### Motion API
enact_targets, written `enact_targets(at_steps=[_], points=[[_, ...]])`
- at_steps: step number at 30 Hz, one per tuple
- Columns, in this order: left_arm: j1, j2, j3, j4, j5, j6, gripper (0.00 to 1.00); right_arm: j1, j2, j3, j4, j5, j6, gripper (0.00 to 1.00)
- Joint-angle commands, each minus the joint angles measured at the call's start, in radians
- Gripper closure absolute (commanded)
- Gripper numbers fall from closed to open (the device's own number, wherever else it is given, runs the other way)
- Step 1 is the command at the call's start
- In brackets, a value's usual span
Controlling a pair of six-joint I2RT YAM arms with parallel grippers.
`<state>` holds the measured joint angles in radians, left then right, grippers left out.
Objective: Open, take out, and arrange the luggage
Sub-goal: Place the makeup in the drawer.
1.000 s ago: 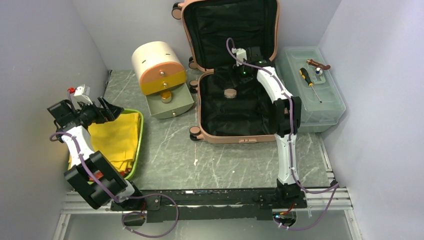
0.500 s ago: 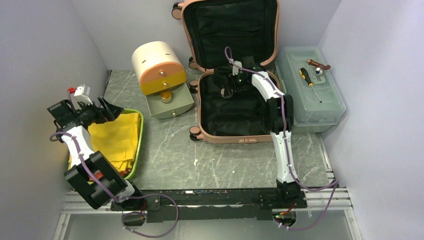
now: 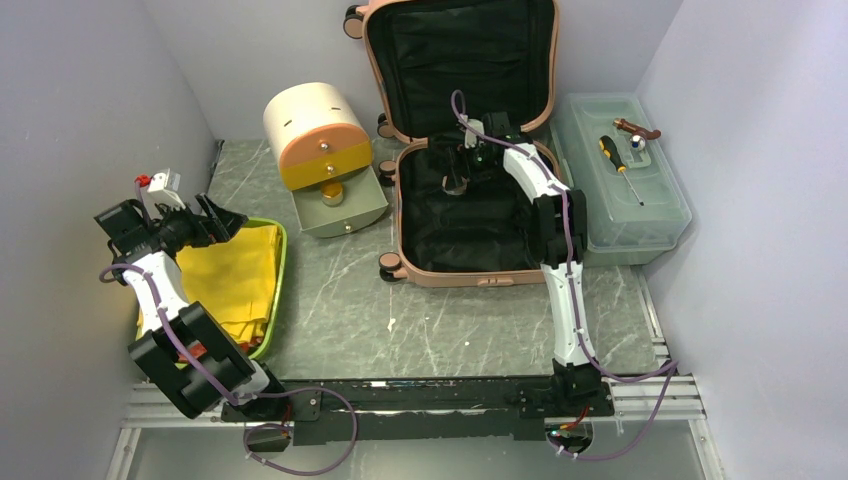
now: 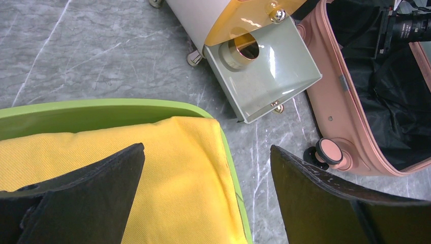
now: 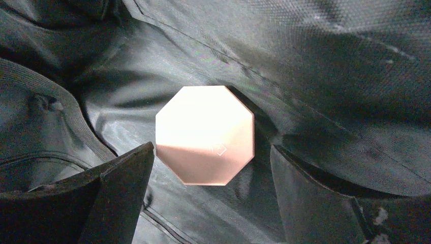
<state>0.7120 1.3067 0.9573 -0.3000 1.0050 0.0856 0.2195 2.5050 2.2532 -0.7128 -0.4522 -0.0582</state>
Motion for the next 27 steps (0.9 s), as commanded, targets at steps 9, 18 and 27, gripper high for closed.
enact_targets(at_steps=[9, 18, 27], points=[[0.001, 0.005, -0.002, 0.015, 0.020, 0.006, 0.01, 0.034, -0.028, 0.007, 0.071, 0.084, -0.029, 0.37], [0.000, 0.006, -0.002, 0.015, 0.020, 0.005, 0.01, 0.040, -0.093, -0.024, 0.083, 0.013, -0.064, 0.61], [0.001, 0.007, -0.002, 0.018, 0.021, 0.001, 0.01, 0.050, -0.257, -0.094, 0.110, -0.124, -0.153, 0.62]])
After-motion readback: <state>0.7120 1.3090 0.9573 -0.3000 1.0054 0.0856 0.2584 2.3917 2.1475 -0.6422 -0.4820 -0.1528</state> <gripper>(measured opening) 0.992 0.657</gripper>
